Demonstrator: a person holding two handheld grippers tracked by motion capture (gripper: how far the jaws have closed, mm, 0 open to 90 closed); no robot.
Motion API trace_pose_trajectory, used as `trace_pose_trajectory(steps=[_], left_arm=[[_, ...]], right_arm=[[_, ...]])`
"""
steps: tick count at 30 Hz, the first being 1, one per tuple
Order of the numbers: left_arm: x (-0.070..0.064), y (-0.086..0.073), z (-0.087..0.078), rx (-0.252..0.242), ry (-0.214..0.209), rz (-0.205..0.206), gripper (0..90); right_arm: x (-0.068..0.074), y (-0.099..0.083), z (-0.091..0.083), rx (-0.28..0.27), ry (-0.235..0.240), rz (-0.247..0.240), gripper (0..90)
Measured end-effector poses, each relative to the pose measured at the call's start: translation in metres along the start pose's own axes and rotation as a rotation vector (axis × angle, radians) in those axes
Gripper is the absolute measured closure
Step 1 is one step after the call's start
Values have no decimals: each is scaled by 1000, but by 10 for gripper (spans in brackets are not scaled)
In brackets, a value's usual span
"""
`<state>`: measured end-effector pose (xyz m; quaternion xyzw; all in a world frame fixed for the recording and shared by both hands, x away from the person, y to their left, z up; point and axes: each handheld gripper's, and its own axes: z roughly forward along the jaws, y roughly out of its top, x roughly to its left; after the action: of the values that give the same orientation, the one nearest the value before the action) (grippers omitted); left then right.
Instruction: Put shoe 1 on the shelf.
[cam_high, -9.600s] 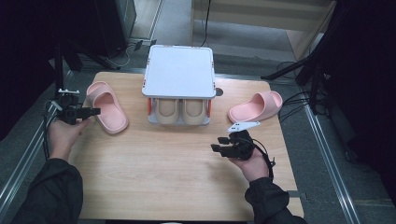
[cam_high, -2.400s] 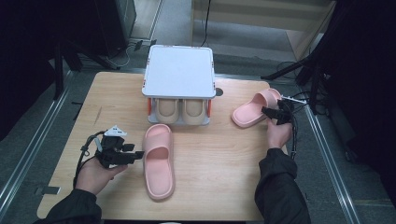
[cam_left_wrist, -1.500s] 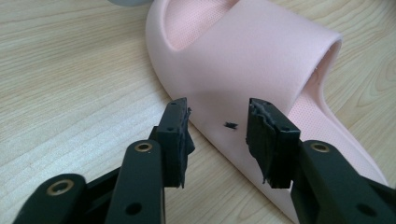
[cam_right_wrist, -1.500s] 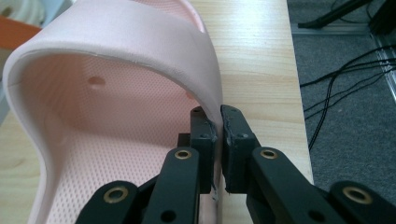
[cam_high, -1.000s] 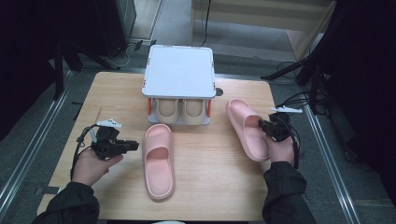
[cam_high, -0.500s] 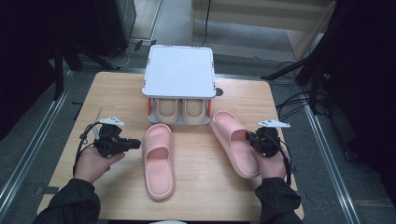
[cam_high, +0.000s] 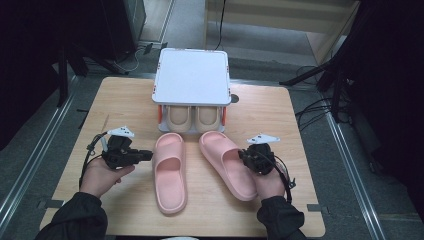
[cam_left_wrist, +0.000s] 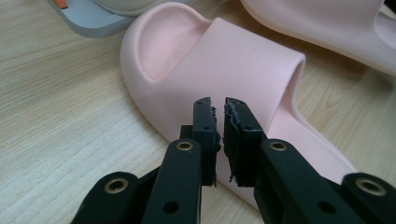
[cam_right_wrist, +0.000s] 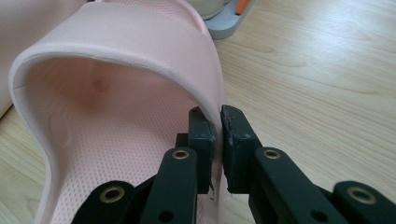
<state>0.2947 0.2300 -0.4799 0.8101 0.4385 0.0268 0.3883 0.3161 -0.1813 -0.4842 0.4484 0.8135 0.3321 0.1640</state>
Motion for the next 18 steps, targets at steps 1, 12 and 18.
trace_pose_trajectory(steps=[1, 12, 18], left_arm=[[1, -1, 0, 5, 6, 3, 828], [-4, -7, 1, 8, -10, -5, 812], [-3, -12, -2, 7, 5, -25, 793]], right_arm=[[1, 0, 2, 1, 2, -6, 835], [18, 8, 27, 27, 15, -53, 826], [21, 11, 32, 26, 11, -43, 809]])
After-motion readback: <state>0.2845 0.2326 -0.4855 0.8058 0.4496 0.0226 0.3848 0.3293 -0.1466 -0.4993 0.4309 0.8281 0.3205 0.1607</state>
